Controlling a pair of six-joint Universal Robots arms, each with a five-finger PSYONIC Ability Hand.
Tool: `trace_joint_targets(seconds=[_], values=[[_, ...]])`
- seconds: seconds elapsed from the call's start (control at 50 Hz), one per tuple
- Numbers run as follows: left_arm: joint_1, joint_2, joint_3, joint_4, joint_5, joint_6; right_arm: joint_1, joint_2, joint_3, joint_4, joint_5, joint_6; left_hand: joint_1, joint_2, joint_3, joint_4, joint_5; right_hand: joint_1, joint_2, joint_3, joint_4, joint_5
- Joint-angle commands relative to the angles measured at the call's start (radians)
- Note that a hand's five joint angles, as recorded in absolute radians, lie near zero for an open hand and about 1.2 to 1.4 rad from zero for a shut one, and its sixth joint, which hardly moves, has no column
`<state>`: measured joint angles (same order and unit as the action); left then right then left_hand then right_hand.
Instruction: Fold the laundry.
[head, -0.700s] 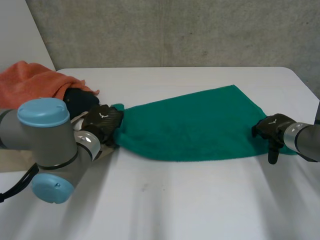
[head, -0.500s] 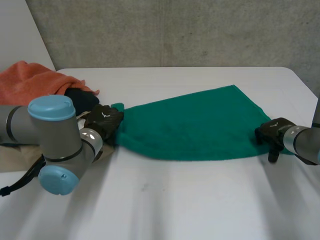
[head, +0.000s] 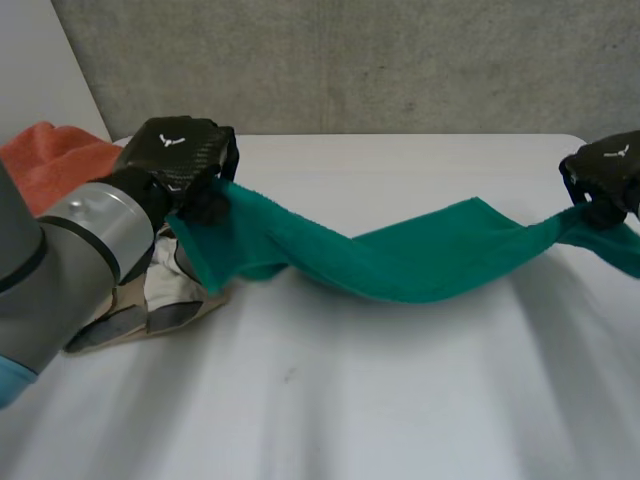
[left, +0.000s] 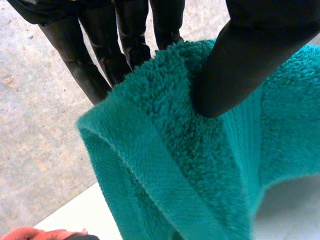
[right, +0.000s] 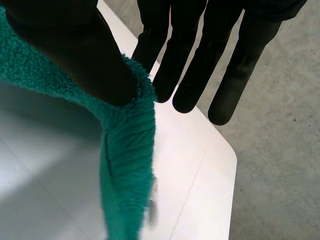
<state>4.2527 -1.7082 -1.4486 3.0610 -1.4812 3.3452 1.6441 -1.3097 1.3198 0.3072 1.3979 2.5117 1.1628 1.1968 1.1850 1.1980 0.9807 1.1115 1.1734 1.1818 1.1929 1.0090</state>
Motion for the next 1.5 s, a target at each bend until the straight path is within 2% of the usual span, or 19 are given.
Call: trace_joint_targets(seconds=[0.02,0.14,0.2,0.26,0.28,0.3,0.32,0.34,0.42,0.5,0.6,0.68,0.96,1.1,1.22,1.36,1.42,1.46,1.5], values=[[0.025,-0.226,0.14,0.022,-0.017,0.028,0.032,0.145,-0.088,0.0,0.006,0.049,0.233,0.199,0.211,0.198,0.241,0.285,0.223,0.215,0.203,0.213],[0.021,-0.554,0.428,-0.024,-0.103,0.097,0.089,0.34,-0.212,-0.016,0.154,0.085,0.233,0.199,0.211,0.198,0.241,0.285,0.223,0.215,0.203,0.213],[0.013,-0.649,0.535,-0.067,-0.123,0.114,0.123,0.389,-0.237,-0.016,0.209,0.087,0.233,0.199,0.211,0.198,0.241,0.285,0.223,0.215,0.203,0.213],[-0.004,-0.714,0.64,-0.148,-0.143,0.128,0.157,0.431,-0.252,-0.022,0.249,0.084,-0.249,-0.283,-0.271,-0.284,-0.241,0.285,0.223,0.215,0.203,0.213],[-0.011,-0.722,0.661,-0.184,-0.152,0.131,0.169,0.437,-0.251,-0.025,0.251,0.087,-0.649,-0.683,-0.671,-0.684,-0.641,0.285,0.223,0.215,0.203,0.213],[-0.014,-0.72,0.665,-0.203,-0.157,0.134,0.175,0.435,-0.249,-0.027,0.253,0.087,-0.833,-0.867,-0.855,-0.868,-0.825,0.285,0.223,0.215,0.203,0.213],[-0.016,-0.716,0.665,-0.217,-0.162,0.137,0.18,0.435,-0.248,-0.028,0.253,0.087,-0.969,-1.003,-0.991,-1.004,-0.961,0.285,0.223,0.215,0.203,0.213],[-0.019,-0.709,0.659,-0.226,-0.168,0.138,0.184,0.435,-0.244,-0.028,0.251,0.087,-0.988,-1.022,-1.011,-1.023,-0.981,0.285,0.223,0.215,0.203,0.213],[-0.017,-0.633,0.568,-0.216,-0.183,0.149,0.192,0.432,-0.22,-0.031,0.251,0.079,-0.988,-1.022,-1.011,-1.023,-0.981,0.285,0.223,0.215,0.203,0.213],[-0.013,-0.51,0.395,-0.16,-0.156,0.177,0.192,0.422,-0.195,-0.033,0.245,0.069,-0.906,-0.939,-0.928,-0.941,-0.898,0.285,0.223,0.215,0.203,0.213],[-0.024,-0.378,0.153,-0.055,-0.107,0.261,0.183,0.409,-0.156,-0.04,0.228,0.047,-0.844,-0.878,-0.866,-0.879,-0.836,0.285,0.223,0.215,0.203,0.213],[-0.036,-0.366,0.067,-0.002,-0.091,0.33,0.177,0.405,-0.139,-0.048,0.214,0.035,-0.797,-0.831,-0.819,-0.832,-0.789,0.285,0.223,0.215,0.203,0.213],[-0.036,-0.536,0.177,0.021,-0.139,0.382,0.175,0.405,-0.096,-0.046,0.213,0.021,-0.785,-0.819,-0.807,-0.82,-0.777,0.285,0.223,0.215,0.203,0.213],[-0.054,-0.53,0.192,0.021,-0.134,0.373,0.154,0.399,-0.077,-0.045,0.211,0.004,-0.442,-0.476,-0.464,-0.477,-0.434,0.285,0.223,0.215,0.203,0.213],[-0.088,-0.447,0.163,0.018,-0.113,0.329,0.131,0.379,-0.051,-0.048,0.187,-0.016,-0.608,-0.642,-0.631,-0.644,-0.601,0.285,0.223,0.215,0.203,0.213],[-0.097,-0.479,0.192,0.019,-0.125,0.324,0.128,0.369,-0.04,-0.043,0.156,-0.019,-0.574,-0.608,-0.596,-0.609,-0.566,0.285,0.223,0.215,0.203,0.213],[-0.088,-0.516,0.227,0.009,-0.125,0.333,0.131,0.366,-0.039,-0.043,0.156,-0.016,-0.392,-0.426,-0.415,-0.427,-0.385,0.285,0.223,0.215,0.203,0.213],[-0.083,-0.541,0.252,-0.004,-0.12,0.329,0.131,0.368,-0.039,-0.043,0.156,-0.019,-0.103,-0.137,-0.125,-0.138,-0.095,0.285,0.223,0.215,0.203,0.213],[-0.08,-0.559,0.27,-0.008,-0.116,0.327,0.129,0.366,-0.039,-0.043,0.156,-0.019,0.036,0.002,0.014,0.001,0.044,0.285,0.223,0.215,0.203,0.213]])
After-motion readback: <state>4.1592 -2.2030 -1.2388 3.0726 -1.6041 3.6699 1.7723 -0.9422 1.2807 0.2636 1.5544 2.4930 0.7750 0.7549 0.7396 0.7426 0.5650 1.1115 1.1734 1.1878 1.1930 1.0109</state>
